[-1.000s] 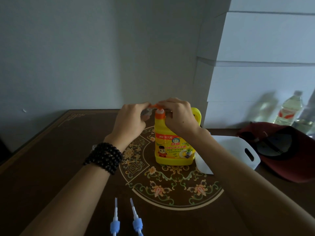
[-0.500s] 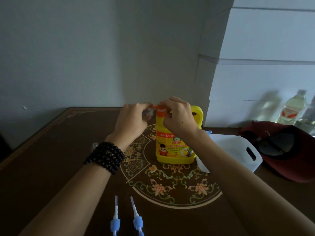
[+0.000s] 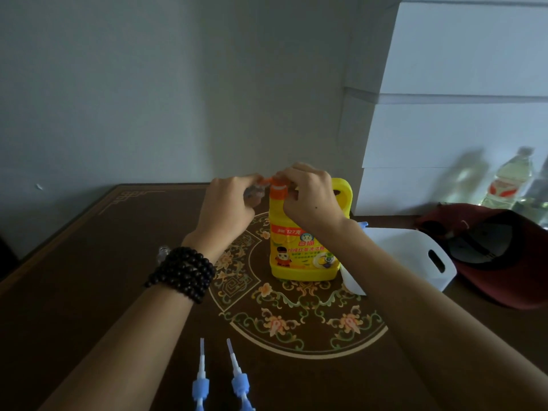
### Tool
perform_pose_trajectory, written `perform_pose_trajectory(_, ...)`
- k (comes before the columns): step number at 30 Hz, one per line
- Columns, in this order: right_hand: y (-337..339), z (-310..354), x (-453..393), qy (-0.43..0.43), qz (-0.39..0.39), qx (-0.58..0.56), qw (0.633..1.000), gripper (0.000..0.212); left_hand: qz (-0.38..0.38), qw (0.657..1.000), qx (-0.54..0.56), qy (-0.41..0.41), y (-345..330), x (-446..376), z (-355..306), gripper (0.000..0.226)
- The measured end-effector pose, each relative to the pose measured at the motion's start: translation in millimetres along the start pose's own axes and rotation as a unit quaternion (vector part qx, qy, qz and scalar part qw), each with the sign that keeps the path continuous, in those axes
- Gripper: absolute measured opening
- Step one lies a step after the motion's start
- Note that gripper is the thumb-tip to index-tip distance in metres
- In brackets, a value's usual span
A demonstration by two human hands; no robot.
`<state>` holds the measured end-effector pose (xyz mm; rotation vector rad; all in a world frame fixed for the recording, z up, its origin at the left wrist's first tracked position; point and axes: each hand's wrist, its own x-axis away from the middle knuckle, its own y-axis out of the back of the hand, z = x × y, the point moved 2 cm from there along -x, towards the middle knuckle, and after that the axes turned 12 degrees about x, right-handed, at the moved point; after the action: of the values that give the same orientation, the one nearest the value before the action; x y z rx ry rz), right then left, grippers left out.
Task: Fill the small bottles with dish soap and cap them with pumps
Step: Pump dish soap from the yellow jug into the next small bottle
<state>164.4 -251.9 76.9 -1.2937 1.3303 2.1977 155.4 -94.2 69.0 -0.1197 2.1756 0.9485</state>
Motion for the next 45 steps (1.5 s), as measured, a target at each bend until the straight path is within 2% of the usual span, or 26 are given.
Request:
perform_pose_trajectory(5, 8, 2, -7, 0.012, 0.01, 0.005, 1.0, 0.022, -0.006, 1.0, 0.007, -0.002, 9, -7, -4, 0.023)
perform_pose_trajectory(9, 12, 0, -16, 0.029, 0.011, 0.021, 0.999, 0.029, -0.01, 1.0, 0.0, 0.0, 14, -13, -6, 0.024)
perform_pose_trajectory(13, 2, 0, -7, 0.014, -0.018, 0.022, 1.0, 0.016, -0.013, 1.0, 0.004, -0.002, 7, -8, 0, 0.024)
perform_pose_trajectory(18, -3, 2, 3, 0.005, -0.001, 0.02, 1.0, 0.031, 0.0, 1.0, 0.008, 0.005, 0, 0, 3, 0.026)
perform_pose_trajectory(21, 4, 4, -4, 0.01, 0.004, 0.015, 1.0, 0.022, -0.009, 1.0, 0.006, 0.002, 7, -6, 0, 0.025)
perform_pose_trajectory(26, 16, 2, -14, 0.024, 0.019, 0.024, 0.999, 0.03, -0.018, 1.0, -0.005, -0.004, 12, -12, -4, 0.027)
perform_pose_trajectory(30, 7, 2, -6, 0.008, -0.014, 0.017, 1.0, 0.017, -0.015, 1.0, 0.0, 0.004, 6, -8, 0, 0.025)
perform_pose_trajectory(34, -4, 1, 5, 0.003, 0.0, 0.03, 1.0, 0.032, -0.008, 1.0, 0.012, 0.022, -3, 1, 4, 0.03)
perform_pose_trajectory(39, 4, 3, -1, 0.021, -0.004, 0.017, 1.0, 0.018, -0.017, 1.0, 0.013, 0.014, 5, -7, 3, 0.026)
perform_pose_trajectory(45, 8, -1, -6, 0.044, -0.014, 0.026, 0.999, 0.025, -0.031, 0.999, 0.008, 0.004, 5, -11, 0, 0.028)
